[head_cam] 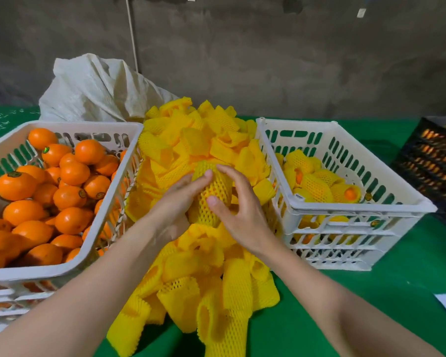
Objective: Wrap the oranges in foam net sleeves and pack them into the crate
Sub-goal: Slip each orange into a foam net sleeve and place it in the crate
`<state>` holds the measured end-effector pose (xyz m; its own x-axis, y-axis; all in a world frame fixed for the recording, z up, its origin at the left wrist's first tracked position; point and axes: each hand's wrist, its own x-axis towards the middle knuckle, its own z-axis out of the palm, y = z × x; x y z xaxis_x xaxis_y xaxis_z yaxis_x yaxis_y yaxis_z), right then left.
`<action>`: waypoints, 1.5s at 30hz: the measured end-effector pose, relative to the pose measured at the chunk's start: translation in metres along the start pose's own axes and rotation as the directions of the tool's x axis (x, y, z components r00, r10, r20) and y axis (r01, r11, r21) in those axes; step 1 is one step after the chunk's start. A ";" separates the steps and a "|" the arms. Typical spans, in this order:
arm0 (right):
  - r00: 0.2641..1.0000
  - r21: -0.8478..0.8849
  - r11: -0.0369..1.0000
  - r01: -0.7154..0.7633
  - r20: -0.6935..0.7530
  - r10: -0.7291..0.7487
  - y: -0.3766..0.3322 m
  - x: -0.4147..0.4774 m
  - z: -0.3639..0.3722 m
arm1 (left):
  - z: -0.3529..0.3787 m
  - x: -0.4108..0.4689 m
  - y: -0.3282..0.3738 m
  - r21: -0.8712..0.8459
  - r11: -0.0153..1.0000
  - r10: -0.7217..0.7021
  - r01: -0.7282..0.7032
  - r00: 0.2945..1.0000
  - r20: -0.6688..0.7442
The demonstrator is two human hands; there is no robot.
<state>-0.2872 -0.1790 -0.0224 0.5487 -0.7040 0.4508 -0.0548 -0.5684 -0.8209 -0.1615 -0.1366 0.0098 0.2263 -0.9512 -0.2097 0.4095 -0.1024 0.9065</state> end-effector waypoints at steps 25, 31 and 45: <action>0.832 -0.493 0.674 -0.550 -0.251 0.495 0.133 0.148 -0.205 | 0.154 0.136 -0.068 0.855 0.238 0.372 -0.461 0.856 0.358; 0.827 -0.675 0.576 -0.461 -0.091 0.555 0.195 0.175 -0.157 | 0.153 0.135 -0.068 0.840 0.239 0.415 -0.487 0.833 0.366; 0.962 -0.447 0.889 -0.102 -0.272 -0.027 0.109 0.152 -0.129 | 0.140 0.119 -0.065 0.768 0.423 0.435 -0.482 0.851 0.294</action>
<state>-0.3175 -0.4033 0.0019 0.3020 -0.7778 0.5512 -0.4770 -0.6239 -0.6190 -0.2850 -0.2843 -0.0229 0.1106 -0.9396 0.3238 -0.6142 0.1915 0.7656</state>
